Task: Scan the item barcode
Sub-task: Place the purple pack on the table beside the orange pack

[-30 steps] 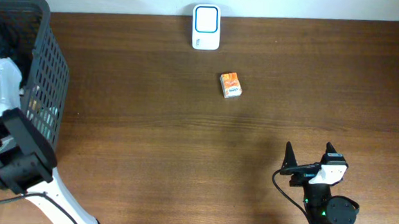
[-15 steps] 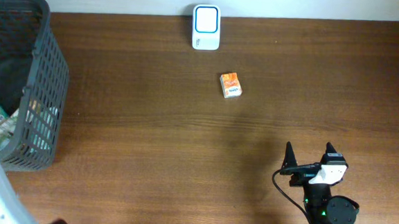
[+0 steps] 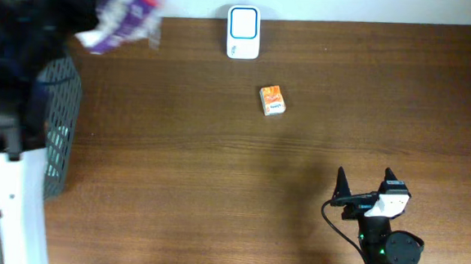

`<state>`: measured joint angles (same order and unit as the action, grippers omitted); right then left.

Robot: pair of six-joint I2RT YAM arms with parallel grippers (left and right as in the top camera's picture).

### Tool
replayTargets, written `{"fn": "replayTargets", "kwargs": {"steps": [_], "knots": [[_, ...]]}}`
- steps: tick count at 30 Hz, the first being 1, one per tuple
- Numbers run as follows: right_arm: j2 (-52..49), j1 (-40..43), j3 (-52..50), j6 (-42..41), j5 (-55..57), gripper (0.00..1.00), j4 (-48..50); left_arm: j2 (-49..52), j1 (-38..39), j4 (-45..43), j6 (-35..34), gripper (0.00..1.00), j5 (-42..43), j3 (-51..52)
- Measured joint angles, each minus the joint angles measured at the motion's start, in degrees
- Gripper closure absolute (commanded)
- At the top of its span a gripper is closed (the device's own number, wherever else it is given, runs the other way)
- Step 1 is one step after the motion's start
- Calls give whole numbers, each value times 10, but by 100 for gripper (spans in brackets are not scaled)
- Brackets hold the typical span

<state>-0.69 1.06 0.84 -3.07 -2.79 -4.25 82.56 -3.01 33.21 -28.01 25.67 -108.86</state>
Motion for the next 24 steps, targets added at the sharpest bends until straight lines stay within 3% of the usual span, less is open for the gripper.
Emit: {"fn": "replayTargets", "kwargs": {"steps": [8,18,24], "knots": [[0,0,0,0,0,1,0,111,169,36,76,100,-75,1],[0,0,0,0,0,1,0,247,199,79,92,100,-259,2],[0,0,0,0,0,1,0,317,207,113,92,100,-280,2]]}}
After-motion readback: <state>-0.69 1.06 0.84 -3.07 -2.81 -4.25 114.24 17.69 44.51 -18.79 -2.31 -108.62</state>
